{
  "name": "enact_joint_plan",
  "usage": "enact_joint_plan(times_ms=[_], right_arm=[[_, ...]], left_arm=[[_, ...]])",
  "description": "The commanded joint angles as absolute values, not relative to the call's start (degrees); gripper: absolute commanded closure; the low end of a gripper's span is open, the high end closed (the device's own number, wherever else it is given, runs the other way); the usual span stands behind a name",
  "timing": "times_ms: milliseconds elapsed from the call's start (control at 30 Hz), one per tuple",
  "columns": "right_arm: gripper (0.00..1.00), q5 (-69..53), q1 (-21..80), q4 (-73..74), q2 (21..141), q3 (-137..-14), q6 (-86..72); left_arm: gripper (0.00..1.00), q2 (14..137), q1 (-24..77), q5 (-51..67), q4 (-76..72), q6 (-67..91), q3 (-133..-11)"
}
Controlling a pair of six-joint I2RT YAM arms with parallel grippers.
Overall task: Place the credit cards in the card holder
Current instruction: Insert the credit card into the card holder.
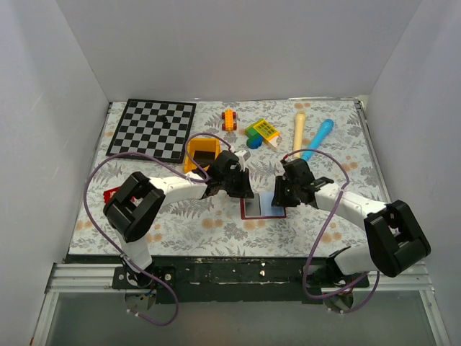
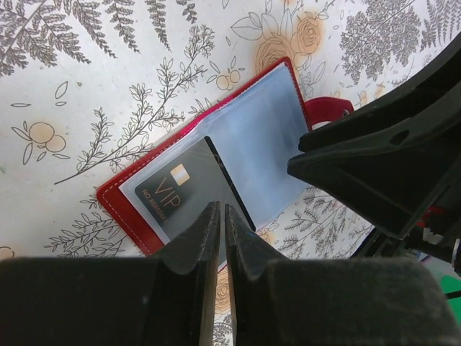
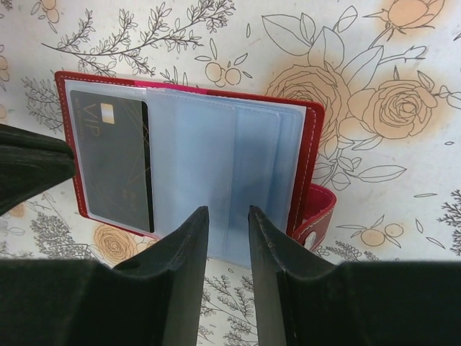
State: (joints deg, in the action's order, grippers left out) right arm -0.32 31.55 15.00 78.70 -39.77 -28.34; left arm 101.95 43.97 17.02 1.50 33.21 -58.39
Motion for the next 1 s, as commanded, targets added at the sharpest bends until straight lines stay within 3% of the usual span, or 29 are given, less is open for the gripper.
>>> enact_joint_plan(times_ms=[0, 300, 967], right_arm=[[0.65, -6.4, 29.4, 9.4, 76.8, -38.1, -29.3], [0.68, -9.9, 28.2, 7.9, 78.8, -38.1, -29.3], [0.66, -7.4, 27.6, 9.1, 79.2, -37.3, -29.4]], left_arm=[[0.93, 102.2, 44.7, 18.5, 0.4, 33.2, -57.7], [0.94, 103.0, 45.0, 19.2, -1.3, 33.9, -57.0], [0.96, 103.4, 45.1, 19.3, -2.5, 34.6, -54.8]])
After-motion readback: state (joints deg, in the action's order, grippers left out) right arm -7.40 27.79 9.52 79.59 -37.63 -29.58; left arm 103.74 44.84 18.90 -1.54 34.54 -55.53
